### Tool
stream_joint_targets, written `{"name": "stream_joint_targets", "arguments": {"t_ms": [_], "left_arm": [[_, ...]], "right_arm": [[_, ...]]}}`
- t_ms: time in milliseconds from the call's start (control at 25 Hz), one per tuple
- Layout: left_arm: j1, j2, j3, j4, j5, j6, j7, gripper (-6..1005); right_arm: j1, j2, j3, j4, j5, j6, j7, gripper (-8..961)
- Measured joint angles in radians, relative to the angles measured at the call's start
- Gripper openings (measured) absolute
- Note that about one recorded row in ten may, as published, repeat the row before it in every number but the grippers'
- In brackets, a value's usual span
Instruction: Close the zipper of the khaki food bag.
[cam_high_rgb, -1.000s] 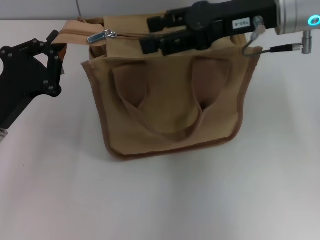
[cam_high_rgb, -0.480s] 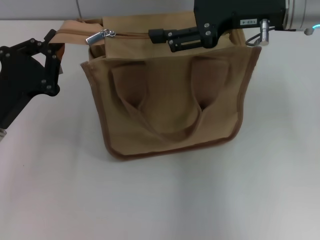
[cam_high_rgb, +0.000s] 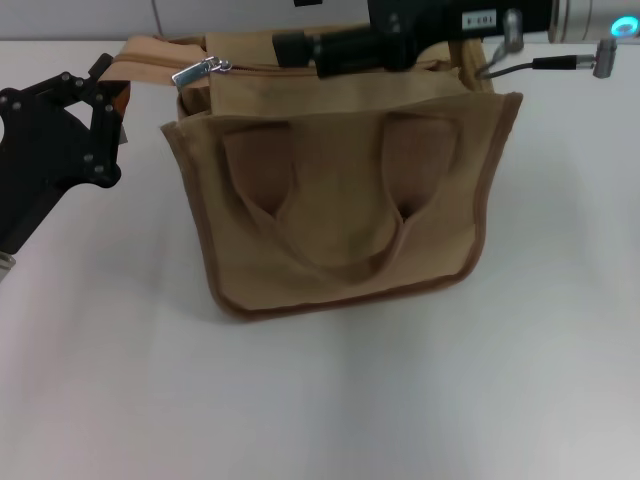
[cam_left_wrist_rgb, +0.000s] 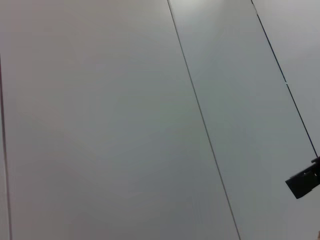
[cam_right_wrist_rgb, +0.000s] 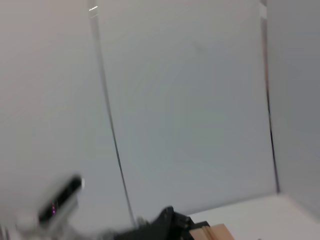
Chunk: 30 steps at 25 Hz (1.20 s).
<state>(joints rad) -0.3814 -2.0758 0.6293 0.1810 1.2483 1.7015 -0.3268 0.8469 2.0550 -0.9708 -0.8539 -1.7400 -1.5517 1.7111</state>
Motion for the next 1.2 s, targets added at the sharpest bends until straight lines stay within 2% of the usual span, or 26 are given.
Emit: {"name": "stream_joint_targets", "arguments": {"t_ms": [120, 160, 200, 360, 520, 560, 600, 880, 1200], "left_arm": [[0.0, 0.0, 0.0, 0.0, -0.001, 0.0, 0.0, 15], [0.0, 0.0, 0.0, 0.0, -0.001, 0.0, 0.0, 15], [0.0, 0.0, 0.0, 0.0, -0.001, 0.0, 0.0, 15], [0.0, 0.0, -0.001, 0.0, -0.002, 0.002, 0.0, 15], [0.0, 0.0, -0.001, 0.0, -0.003, 0.003, 0.001, 15], [-0.001, 0.0, 0.0, 0.0, -0.003, 0.003, 0.003, 15], [-0.001, 0.0, -0.001, 0.0, -0.003, 0.003, 0.005, 15], [-0.004, -0.001, 0.0, 0.002, -0.003, 0.016, 0.011, 15], [-0.014, -0.002, 0.007, 0.0, -0.003, 0.027, 0.012, 15]], "right_arm": [[0.032, -0.022, 0.003, 0.028, -0.006, -0.007, 0.302, 779], [0.06, -0.048, 0.002, 0.087, -0.007, -0.008, 0.468, 779], [0.06, -0.048, 0.002, 0.087, -0.007, -0.008, 0.468, 779], [0.132, -0.09, -0.005, 0.247, -0.008, -0.037, 0.684, 779], [0.156, -0.089, -0.025, 0.271, -0.015, -0.058, 0.74, 779], [0.167, -0.08, -0.046, 0.272, -0.018, -0.062, 0.768, 779], [0.167, -0.08, -0.046, 0.272, -0.018, -0.062, 0.768, 779], [0.185, -0.045, -0.054, 0.29, -0.019, -0.034, 0.795, 780], [0.191, -0.035, -0.047, 0.319, -0.015, -0.001, 0.803, 780]]}}
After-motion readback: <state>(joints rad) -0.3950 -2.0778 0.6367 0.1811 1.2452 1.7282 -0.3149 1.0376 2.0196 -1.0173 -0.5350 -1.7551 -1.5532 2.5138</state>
